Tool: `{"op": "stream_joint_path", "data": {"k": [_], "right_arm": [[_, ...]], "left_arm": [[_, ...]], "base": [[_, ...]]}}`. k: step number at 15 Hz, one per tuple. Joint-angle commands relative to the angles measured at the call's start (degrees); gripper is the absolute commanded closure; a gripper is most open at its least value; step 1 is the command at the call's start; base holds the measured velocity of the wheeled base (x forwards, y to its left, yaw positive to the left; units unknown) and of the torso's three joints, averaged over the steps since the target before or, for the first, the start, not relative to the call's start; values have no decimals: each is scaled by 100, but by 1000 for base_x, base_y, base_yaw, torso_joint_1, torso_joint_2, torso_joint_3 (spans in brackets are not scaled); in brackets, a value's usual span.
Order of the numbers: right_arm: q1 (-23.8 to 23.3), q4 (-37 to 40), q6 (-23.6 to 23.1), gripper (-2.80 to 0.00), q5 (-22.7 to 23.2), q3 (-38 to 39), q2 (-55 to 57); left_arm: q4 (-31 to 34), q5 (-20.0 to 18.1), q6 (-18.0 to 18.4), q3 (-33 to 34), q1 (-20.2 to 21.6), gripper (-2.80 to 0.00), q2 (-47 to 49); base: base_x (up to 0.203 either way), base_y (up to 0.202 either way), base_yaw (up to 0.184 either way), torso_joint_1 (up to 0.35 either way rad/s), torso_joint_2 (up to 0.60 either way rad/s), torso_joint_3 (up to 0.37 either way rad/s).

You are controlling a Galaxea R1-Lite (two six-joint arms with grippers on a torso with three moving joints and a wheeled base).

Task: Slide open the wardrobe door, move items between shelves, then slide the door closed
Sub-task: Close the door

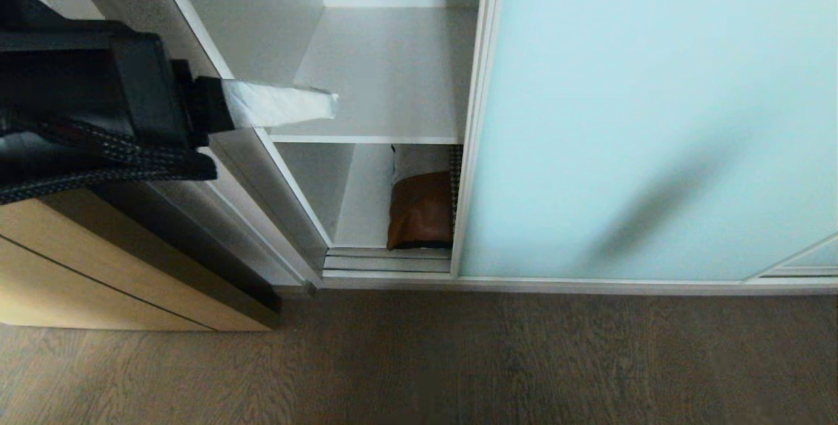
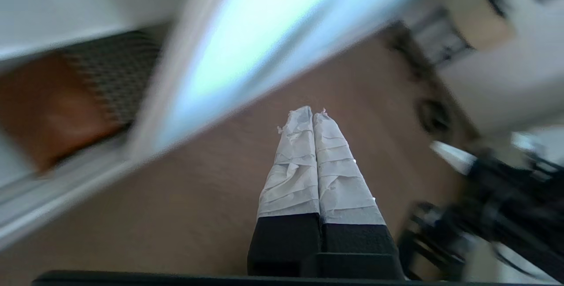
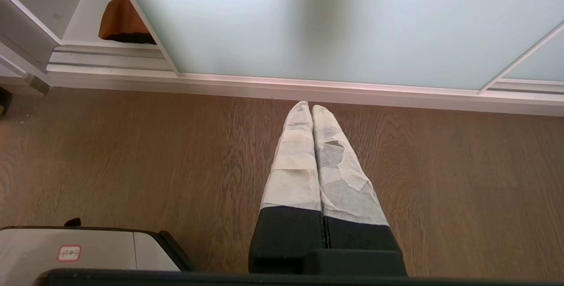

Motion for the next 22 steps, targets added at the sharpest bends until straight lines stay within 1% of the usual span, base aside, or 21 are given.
{"op": "stream_joint_path", "data": {"k": [1, 2, 4, 5, 8, 10, 14, 16, 17, 18, 20, 21, 22], "right_arm": [[0, -2, 0, 0, 1, 0, 16], [5, -2, 0, 0, 1, 0, 16], [7, -2, 0, 0, 1, 8, 16], [9, -2, 0, 0, 1, 0, 16], [1, -2, 0, 0, 1, 0, 16], [9, -2, 0, 0, 1, 0, 16], [0, -2, 0, 0, 1, 0, 16], [0, -2, 0, 0, 1, 2, 16], [9, -2, -2, 0, 1, 0, 16], [4, -2, 0, 0, 1, 5, 16], [0, -2, 0, 0, 1, 0, 16], [1, -2, 0, 0, 1, 0, 16], [6, -2, 0, 0, 1, 8, 16]], "left_arm": [[-17, 24, -30, -6, -473, 0, 140], [-27, 103, -33, -21, -644, 0, 245], [-72, 570, -25, -107, -901, 0, 572], [-201, 787, -23, -144, -979, 0, 772], [-976, 1230, -48, -177, -1163, 0, 1329], [-1074, 1330, -168, -300, -1336, 0, 1519], [-1089, 1347, -314, -458, -1408, 0, 1798], [-1251, 1495, -320, -617, -1431, 0, 2059], [-1376, 1650, -326, -704, -1463, 0, 2223], [-1490, 1912, -351, -811, -1515, 0, 2411], [-1710, 2574, -592, -1127, -1647, 0, 2772], [-1780, 2754, -721, -1289, -1674, 0, 2914], [-1801, 2842, -775, -1400, -1683, 0, 3002]], "base": [[0, 0, 0, 0, 0, 0], [0, 0, 0, 0, 0, 0], [0, 0, 0, 0, 0, 0], [0, 0, 0, 0, 0, 0], [0, 0, 0, 0, 0, 0], [0, 0, 0, 0, 0, 0], [0, 0, 0, 0, 0, 0], [0, 0, 0, 0, 0, 0], [0, 0, 0, 0, 0, 0], [0, 0, 0, 0, 0, 0], [0, 0, 0, 0, 0, 0], [0, 0, 0, 0, 0, 0], [0, 0, 0, 0, 0, 0]]}}
